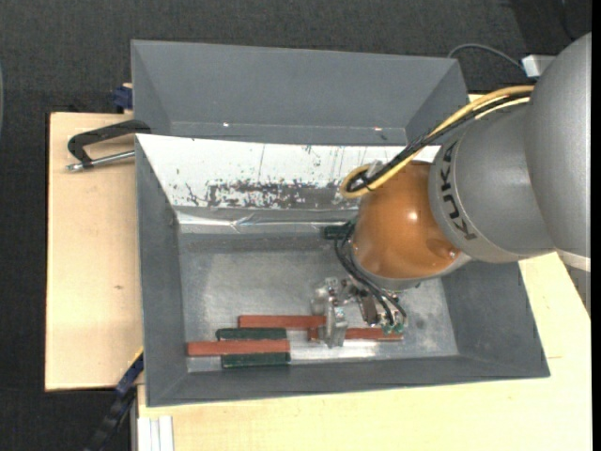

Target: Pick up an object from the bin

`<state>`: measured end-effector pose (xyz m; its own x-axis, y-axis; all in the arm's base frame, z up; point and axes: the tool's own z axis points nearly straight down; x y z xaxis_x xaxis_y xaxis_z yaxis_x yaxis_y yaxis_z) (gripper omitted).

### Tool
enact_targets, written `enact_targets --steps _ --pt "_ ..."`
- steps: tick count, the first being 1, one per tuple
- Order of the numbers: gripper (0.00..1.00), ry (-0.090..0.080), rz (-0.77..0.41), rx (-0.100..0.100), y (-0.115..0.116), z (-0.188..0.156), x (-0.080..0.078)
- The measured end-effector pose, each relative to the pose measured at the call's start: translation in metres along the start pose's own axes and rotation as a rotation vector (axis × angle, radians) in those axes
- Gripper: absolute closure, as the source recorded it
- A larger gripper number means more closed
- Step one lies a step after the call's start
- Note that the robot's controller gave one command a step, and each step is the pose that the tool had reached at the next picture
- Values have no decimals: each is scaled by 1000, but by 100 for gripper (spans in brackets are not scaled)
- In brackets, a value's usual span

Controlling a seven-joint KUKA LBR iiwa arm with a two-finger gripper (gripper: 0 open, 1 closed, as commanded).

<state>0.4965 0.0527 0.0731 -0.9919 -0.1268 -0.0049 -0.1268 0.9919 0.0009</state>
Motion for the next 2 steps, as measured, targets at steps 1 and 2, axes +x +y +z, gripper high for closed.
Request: enact_targets --steps 1,2 --pt "100 0 3 0 11 -116 -13" --pt "0 0 3 0 11 -116 -13"
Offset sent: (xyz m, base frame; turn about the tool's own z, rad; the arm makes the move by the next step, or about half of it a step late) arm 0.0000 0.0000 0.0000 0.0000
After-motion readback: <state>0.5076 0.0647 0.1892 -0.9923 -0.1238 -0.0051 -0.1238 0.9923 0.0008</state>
